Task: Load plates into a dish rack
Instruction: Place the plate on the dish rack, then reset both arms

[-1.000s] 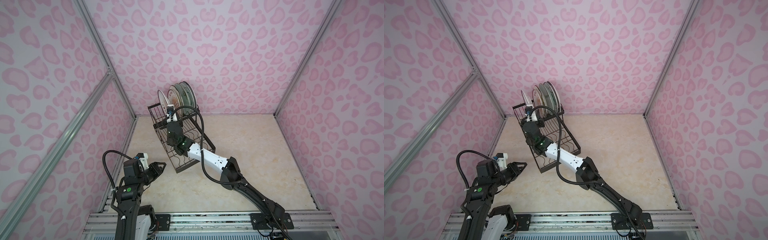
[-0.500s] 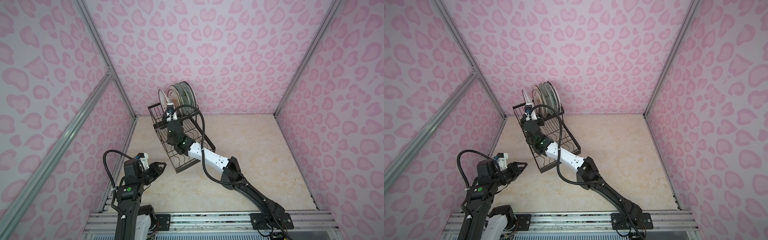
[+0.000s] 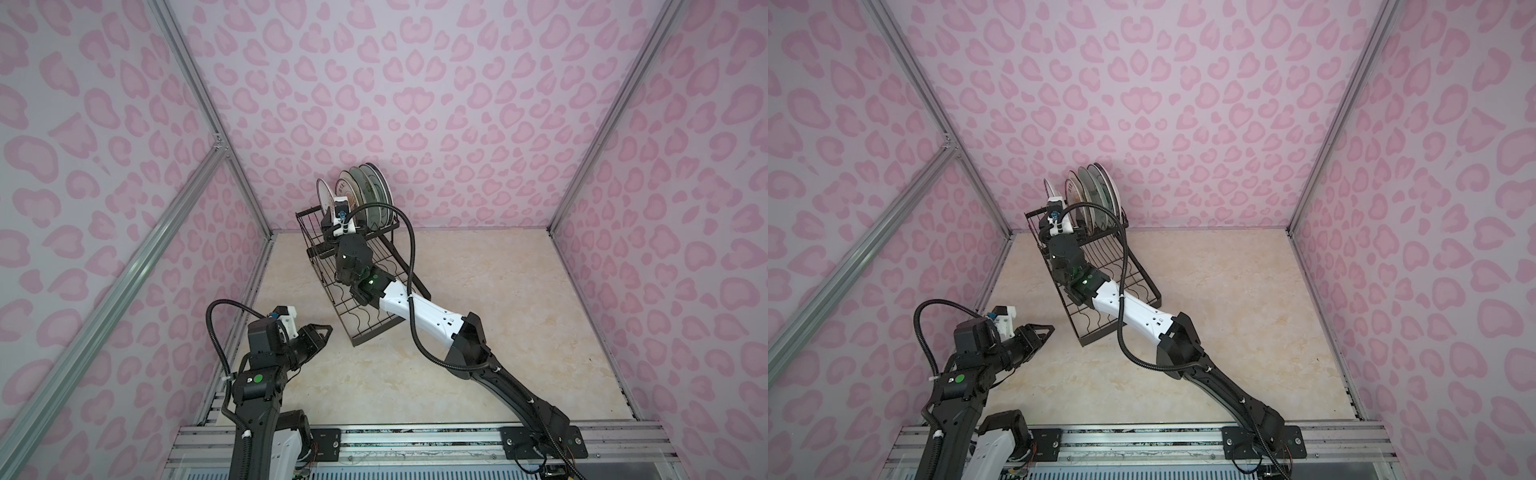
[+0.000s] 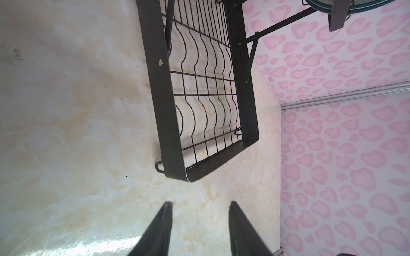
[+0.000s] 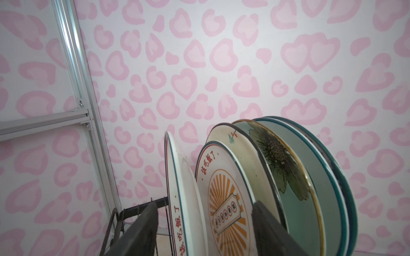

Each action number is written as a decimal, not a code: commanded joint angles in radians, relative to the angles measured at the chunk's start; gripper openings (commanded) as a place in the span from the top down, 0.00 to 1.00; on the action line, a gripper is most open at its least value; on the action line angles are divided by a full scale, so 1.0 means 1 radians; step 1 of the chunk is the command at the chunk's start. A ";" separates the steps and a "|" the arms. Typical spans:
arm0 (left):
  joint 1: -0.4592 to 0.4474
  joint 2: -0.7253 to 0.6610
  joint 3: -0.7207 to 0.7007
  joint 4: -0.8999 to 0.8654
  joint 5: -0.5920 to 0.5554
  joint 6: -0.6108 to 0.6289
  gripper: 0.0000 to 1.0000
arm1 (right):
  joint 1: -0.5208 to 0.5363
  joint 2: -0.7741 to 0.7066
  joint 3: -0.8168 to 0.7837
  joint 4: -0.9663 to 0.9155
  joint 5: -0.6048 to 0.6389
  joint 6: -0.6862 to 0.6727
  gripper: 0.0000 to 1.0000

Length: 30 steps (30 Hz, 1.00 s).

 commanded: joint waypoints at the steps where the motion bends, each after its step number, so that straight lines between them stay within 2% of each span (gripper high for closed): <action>1: -0.001 0.004 0.012 -0.004 -0.002 0.014 0.55 | -0.005 -0.021 -0.012 0.000 -0.026 0.002 0.32; 9: 0.000 0.019 0.021 -0.004 -0.013 0.015 0.54 | -0.026 -0.092 -0.035 -0.074 -0.144 0.027 0.31; 15: 0.001 0.028 0.038 -0.008 -0.019 0.012 0.54 | -0.032 -0.162 -0.080 -0.123 -0.170 0.013 0.30; 20: 0.002 0.040 0.065 -0.018 -0.033 0.017 0.53 | -0.061 -0.247 -0.148 -0.212 -0.229 0.096 0.30; 23: 0.001 0.054 0.090 -0.035 -0.049 0.027 0.52 | -0.078 -0.313 -0.238 -0.227 -0.235 0.109 0.30; 30: 0.001 0.068 0.156 -0.045 -0.106 0.025 0.52 | -0.148 -0.563 -0.614 -0.189 -0.300 0.197 0.31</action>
